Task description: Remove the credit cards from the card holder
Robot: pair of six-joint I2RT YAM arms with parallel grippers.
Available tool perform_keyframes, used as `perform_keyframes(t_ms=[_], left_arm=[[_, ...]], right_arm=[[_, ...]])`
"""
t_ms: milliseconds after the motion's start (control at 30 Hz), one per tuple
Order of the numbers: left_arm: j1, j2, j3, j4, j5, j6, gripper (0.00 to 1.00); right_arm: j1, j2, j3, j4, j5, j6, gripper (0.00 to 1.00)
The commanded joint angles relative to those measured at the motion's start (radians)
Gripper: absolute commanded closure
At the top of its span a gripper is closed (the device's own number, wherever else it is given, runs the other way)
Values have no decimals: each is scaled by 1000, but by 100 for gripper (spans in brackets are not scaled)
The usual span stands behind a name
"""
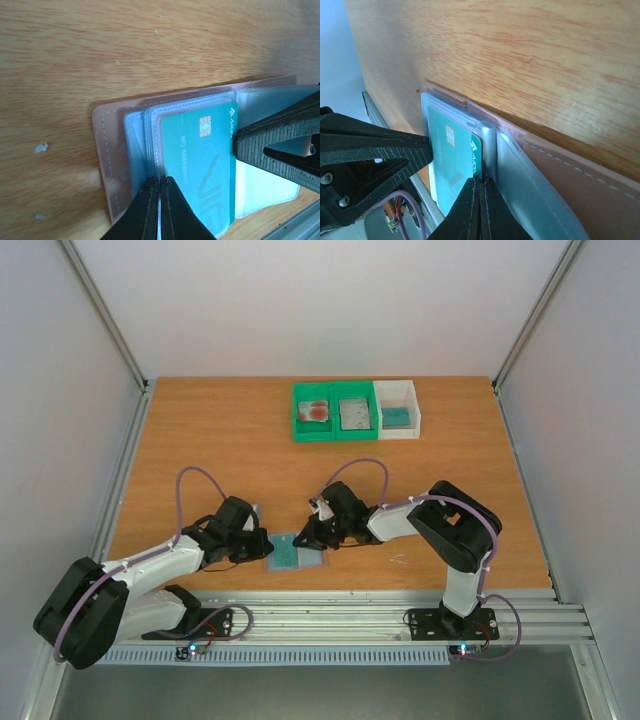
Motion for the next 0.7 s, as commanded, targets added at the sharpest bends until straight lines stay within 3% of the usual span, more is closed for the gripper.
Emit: perform_keyframes(t_ms=[0, 667], left_arm=[[-2, 20, -30, 27, -26, 0, 94], [-2, 40, -30, 41, -33, -7, 92]], right_arm=[[-3, -39, -22, 31, -5, -3, 99], [-47, -84, -85, 34, 40, 4, 99]])
